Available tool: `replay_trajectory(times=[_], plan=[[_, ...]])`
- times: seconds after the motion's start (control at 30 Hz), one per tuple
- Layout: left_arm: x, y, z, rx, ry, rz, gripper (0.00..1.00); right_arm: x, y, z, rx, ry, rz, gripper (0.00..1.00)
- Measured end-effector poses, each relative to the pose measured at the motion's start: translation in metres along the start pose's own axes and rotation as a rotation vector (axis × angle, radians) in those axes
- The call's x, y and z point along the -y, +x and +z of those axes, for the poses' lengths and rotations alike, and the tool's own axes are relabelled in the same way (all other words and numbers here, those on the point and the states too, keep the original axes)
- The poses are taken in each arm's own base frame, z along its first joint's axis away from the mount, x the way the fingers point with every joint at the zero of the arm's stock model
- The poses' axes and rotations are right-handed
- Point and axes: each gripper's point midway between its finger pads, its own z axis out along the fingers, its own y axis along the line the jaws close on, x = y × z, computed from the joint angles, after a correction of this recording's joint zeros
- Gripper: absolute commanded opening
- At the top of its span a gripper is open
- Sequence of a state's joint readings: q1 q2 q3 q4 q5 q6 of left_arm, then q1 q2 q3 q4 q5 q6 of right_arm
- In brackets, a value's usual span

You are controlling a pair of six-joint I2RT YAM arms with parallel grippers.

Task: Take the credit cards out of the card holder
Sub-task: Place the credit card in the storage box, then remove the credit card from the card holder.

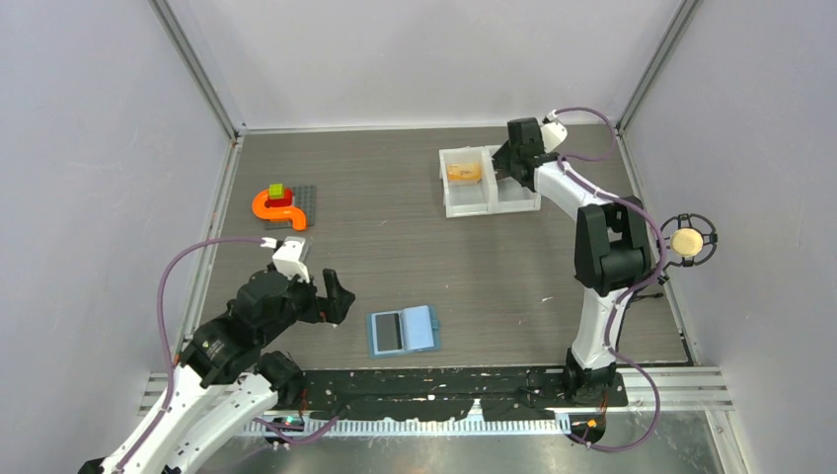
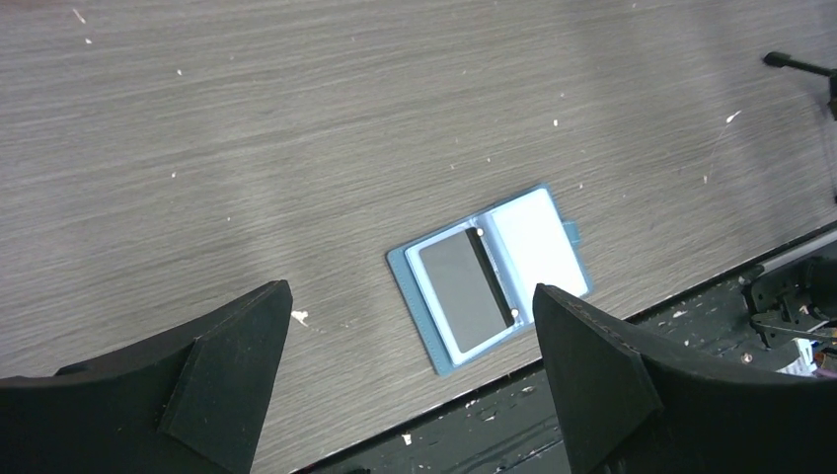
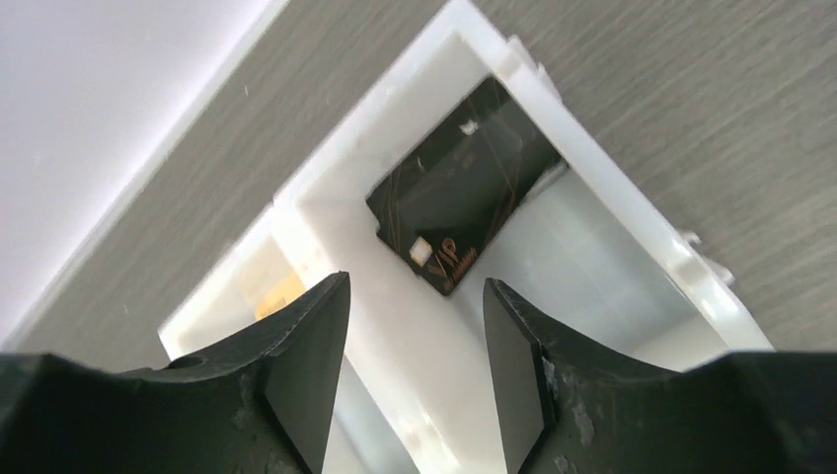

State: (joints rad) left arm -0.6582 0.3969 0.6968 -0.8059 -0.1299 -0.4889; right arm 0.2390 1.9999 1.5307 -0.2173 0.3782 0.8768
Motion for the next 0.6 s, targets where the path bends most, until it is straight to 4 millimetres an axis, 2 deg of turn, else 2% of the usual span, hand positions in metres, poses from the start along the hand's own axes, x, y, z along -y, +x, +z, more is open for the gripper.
replay_trajectory(times=[0.23, 0.4, 0.47, 0.6], plan=[[-0.003, 0.024, 0.024, -0.137, -0.053, -0.041, 0.86, 0.012, 0.016, -0.049, -0.100, -0.120, -0.179, 0.53], [-0.008, 0.058, 0.052, -0.222, -0.078, -0.089, 0.80, 0.003, 0.018, -0.093, -0.155, -0.271, -0.291, 0.50], [-0.012, 0.076, 0.061, -0.259, -0.093, -0.112, 0.77, 0.002, 0.029, -0.117, -0.175, -0.344, -0.327, 0.50], [-0.017, 0.103, 0.075, -0.314, -0.108, -0.163, 0.72, 0.009, 0.080, -0.166, -0.269, -0.462, -0.420, 0.50]])
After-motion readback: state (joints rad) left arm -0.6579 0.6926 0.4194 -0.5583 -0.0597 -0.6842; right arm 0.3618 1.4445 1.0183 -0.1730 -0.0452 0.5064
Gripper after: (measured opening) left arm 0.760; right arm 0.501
